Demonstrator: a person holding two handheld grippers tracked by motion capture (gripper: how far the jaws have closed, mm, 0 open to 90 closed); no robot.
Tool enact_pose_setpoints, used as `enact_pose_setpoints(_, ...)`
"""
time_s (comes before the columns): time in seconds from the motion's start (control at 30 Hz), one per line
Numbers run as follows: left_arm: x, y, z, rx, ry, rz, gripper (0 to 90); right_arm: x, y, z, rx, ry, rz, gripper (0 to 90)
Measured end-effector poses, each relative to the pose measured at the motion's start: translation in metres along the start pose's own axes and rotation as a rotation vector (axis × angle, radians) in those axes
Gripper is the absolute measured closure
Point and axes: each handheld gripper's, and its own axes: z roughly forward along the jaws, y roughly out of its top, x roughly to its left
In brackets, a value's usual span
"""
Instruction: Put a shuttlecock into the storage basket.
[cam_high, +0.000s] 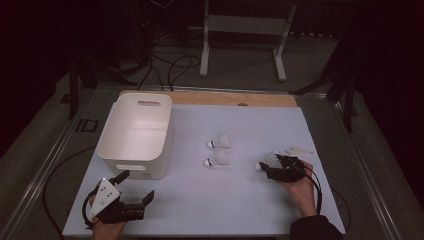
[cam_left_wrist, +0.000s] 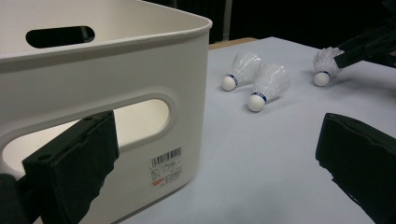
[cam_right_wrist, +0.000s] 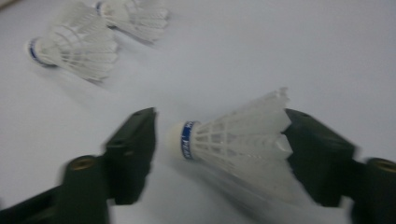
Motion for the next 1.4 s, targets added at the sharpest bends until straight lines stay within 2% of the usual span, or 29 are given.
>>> enact_pose_setpoints(0.2,0.0,0.0,0.0,-0.001,-0.001,0.001,0.0,0.0,-0.003,0.002,0.031,0.005,-0.007,51.0)
enact_pose_setpoints(0.43,0.0,0.0,0.0,-0.001,0.0,0.001,0.0,0.005,-0.002,0.004,0.034,0.025,-0.034,71.9)
enact_pose_setpoints(0.63,0.0,0.0,0.0,-0.001,0.0,0.001,0.0,0.009,-0.001,0.003,0.038,0.036,-0.048,83.4)
enact_pose_setpoints(0.83,0.0,0.0,0.0,0.0,0.001,0.002,0.0,0.011,0.0,0.003,0.035,0.028,-0.057,86.7)
enact_pose_setpoints(1.4,-0.001,0.0,0.001,0.003,0.0,0.003,0.0,0.021,0.008,-0.004,0.011,0.011,-0.087,86.9)
